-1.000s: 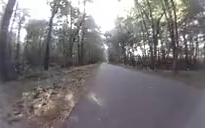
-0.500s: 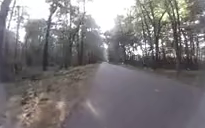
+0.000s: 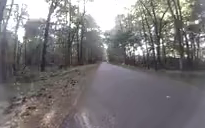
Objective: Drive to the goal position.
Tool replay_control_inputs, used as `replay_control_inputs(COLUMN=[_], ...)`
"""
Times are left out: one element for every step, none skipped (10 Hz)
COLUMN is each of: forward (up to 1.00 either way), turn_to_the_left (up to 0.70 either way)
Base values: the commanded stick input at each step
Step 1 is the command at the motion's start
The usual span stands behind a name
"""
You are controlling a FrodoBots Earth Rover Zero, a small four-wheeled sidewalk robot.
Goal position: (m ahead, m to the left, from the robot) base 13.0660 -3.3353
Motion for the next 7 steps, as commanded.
replay_control_inputs(forward=[0.70,0.70,0.70,0.70,0.70,0.70,0.70], turn_to_the_left=[-0.01,-0.01,-0.01,-0.01,-0.01,-0.01,-0.01])
